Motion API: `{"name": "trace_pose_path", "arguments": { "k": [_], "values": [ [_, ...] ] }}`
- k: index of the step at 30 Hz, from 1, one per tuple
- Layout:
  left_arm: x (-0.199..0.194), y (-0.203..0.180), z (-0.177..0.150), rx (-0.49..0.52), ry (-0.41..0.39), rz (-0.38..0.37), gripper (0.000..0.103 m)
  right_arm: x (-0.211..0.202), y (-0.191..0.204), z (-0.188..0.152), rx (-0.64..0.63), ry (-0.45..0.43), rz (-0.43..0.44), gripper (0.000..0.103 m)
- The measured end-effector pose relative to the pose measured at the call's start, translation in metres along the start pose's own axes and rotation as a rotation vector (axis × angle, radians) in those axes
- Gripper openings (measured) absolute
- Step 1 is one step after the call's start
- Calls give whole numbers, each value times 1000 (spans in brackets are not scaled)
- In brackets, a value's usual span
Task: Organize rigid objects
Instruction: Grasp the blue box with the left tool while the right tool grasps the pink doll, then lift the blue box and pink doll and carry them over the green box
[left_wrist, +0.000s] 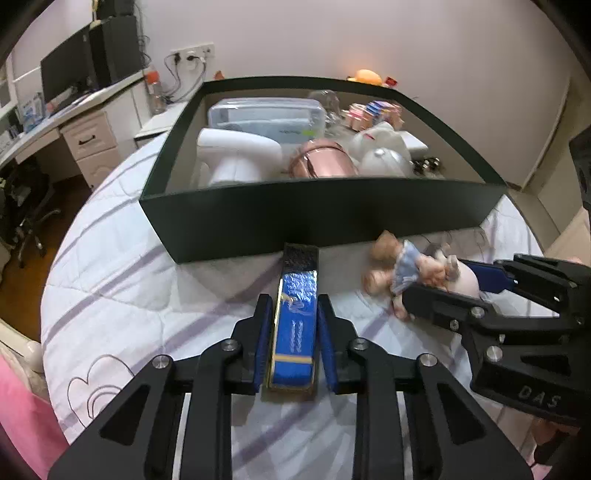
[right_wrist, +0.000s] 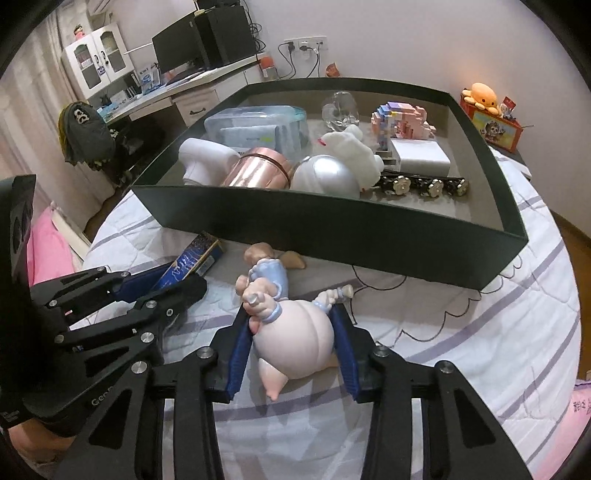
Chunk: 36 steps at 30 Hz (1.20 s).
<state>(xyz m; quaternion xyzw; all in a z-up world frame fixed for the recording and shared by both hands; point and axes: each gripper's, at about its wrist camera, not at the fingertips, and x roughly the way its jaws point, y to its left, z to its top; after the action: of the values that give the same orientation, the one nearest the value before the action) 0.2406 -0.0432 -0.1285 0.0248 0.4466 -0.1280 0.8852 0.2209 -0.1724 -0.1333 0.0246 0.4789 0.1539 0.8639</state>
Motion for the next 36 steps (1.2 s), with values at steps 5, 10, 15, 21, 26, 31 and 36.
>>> {"name": "trace_pose_path", "arguments": {
  "k": [5, 10, 15, 21, 26, 31, 36],
  "values": [
    [4, 0, 4, -34, -6, 15, 26, 10, -4, 6, -8, 18, 18, 52],
    [1, 4, -1, -76, -9, -1, 20, 9, 4, 2, -46, 9, -4, 48],
    [-5, 7, -5, -103, -8, -10, 20, 2, 3, -4, -27, 1, 5, 46],
    [-16, 7, -10, -116, -6, -17, 20, -11, -4, -14, 8, -4, 16, 46],
    [-35, 10, -14, -128, -26, -15, 20, -22, -9, -17, 20, -13, 25, 46],
    [-59, 11, -13, -126, -59, -15, 20, -40, -8, -19, 25, -46, 36, 46],
    [-84, 5, 1, -110, -117, -14, 20, -62, -4, -11, 23, -97, 48, 46]
  ]
}}
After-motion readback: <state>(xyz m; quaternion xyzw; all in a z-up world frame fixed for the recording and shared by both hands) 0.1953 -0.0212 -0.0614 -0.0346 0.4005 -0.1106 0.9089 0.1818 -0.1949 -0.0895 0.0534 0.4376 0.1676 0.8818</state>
